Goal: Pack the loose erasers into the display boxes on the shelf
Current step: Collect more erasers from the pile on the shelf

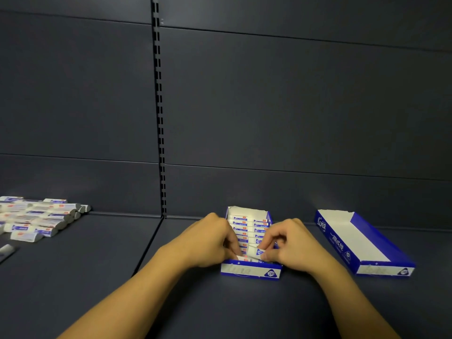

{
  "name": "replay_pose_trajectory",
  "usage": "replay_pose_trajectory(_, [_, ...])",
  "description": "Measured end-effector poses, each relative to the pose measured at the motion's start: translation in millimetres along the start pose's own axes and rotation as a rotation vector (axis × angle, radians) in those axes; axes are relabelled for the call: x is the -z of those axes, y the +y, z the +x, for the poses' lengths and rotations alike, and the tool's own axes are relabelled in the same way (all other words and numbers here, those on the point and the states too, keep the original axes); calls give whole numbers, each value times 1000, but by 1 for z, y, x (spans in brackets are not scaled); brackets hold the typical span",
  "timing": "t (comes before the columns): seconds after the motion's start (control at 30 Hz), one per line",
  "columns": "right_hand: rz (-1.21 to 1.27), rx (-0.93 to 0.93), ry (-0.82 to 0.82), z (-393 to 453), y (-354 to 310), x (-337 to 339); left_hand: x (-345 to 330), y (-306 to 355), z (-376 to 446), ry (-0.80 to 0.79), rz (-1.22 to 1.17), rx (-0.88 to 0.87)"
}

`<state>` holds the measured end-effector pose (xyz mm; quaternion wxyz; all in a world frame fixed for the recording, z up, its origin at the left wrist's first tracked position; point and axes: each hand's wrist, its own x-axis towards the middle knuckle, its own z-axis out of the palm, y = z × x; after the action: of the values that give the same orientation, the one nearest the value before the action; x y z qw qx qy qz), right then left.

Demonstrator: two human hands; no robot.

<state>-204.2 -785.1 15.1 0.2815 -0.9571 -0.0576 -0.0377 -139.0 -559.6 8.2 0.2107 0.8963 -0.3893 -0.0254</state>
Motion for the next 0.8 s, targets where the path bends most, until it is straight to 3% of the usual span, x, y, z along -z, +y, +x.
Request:
replay_pose_trajectory(0.37, [-19,-1,-34,8,15,0,-3,3,4,-19,2,33])
replay_pose_trajectory(0.8, [-31,3,-114,8,7,5,15,14,9,-209,0,66])
